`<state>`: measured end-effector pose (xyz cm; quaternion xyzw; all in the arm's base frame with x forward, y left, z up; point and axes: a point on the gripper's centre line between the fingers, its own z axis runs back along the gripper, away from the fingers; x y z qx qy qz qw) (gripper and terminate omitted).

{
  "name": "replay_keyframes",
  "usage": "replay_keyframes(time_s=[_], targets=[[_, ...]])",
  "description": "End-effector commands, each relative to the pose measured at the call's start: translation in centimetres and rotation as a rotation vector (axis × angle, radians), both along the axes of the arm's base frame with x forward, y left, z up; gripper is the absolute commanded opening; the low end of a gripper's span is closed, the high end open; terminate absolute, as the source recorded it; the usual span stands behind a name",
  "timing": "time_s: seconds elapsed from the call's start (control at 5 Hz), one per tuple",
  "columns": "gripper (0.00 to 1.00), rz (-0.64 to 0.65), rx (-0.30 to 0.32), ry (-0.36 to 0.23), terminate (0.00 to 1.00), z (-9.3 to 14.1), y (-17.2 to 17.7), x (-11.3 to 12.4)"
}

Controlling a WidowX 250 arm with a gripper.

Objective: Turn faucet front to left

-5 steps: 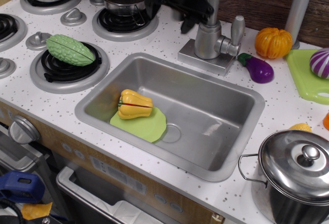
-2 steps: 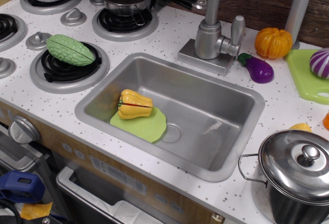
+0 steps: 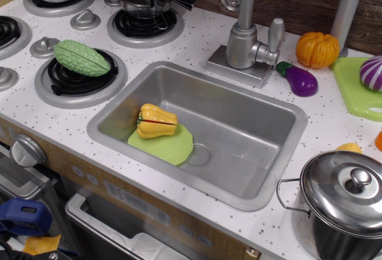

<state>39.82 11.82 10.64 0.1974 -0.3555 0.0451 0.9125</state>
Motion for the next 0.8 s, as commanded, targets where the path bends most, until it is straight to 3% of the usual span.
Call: replay_keyframes(time_s=[0.0, 0.4, 0.6], targets=[[0.0, -0.03, 0.023, -0.078, 0.0, 1.5, 1.2, 1.8], [0.0, -0.071, 0.075, -0.104, 0.0, 3.0, 3.6, 4.5], [0.0, -0.084, 0.072, -0.099, 0.0, 3.3, 4.2, 5.3]])
